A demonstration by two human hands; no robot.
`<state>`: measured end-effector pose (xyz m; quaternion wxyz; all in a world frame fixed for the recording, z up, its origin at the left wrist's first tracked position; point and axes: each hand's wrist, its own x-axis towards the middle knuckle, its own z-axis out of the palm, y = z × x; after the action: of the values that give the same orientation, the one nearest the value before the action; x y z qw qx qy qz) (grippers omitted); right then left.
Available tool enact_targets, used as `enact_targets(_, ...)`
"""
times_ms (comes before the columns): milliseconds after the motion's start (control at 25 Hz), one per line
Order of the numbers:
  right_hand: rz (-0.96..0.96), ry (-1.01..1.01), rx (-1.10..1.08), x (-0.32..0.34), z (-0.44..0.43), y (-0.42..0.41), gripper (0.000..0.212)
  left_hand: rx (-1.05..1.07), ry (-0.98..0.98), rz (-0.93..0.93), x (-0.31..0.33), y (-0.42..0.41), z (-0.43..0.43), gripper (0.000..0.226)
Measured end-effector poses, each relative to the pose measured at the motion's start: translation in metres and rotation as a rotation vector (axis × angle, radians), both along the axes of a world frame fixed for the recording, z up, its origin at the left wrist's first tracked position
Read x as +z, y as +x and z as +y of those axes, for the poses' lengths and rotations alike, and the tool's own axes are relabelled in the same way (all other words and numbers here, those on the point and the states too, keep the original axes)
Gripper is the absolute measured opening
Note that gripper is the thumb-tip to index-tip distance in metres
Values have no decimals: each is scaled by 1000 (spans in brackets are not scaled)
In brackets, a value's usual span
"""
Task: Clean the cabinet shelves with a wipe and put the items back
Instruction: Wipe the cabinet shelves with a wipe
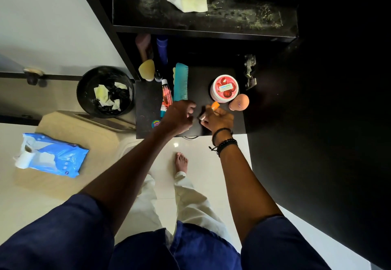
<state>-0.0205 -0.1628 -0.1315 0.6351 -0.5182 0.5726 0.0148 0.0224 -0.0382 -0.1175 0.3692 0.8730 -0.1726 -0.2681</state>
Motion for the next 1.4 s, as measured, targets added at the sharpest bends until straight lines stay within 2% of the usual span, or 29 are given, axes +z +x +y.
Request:
enact_targets(120, 78, -12, -54, -17, -22, -11, 32, 229, 112, -104, -9, 2, 11, 19)
enact_targets(200, 99, -72, -66, -31, -29, -16, 31, 315, 175, -143, -16, 10, 20, 27)
enact_targets(320, 124, -163, -41, -42, -29, -18, 27, 326, 361, -51, -33, 26, 32, 59)
enact_targets(400, 114, -195, 7, -28, -17, -20, 27, 331, 435, 43, -39, 33, 34, 66)
enact_targets(520, 56, -245, 139, -26, 1, -23, 28, 367, 375, 111, -40, 37, 30, 57)
enact_targets(640, 16, -210, 258, -23, 19, -14, 29, 370, 366, 175, -35, 41, 28, 47)
enact_targets(800, -50, -222, 484, -12, 30, 3, 30, 353, 367, 90, -27, 39, 28, 31)
enact_targets(920, -136, -179, 592, -1, 34, 20, 29, 371, 309, 79, -13, 32, 22, 34)
enact_targets(1040, -182, 17, 551, 8, 30, 35, 23, 311, 137, 85, 0, 31, 12, 35)
enact_targets(1120, -205, 140, 485, 15, 21, 44, 28, 271, -5, 47, 8, 33, 7, 35)
enact_targets(1240, -213, 159, 434, 25, 8, 54, 31, 287, -122, 28, 17, 36, 0, 38)
enact_targets(1400, -244, 172, 403, 35, -4, 59, 28, 227, -162, 83, 18, 44, -3, 27)
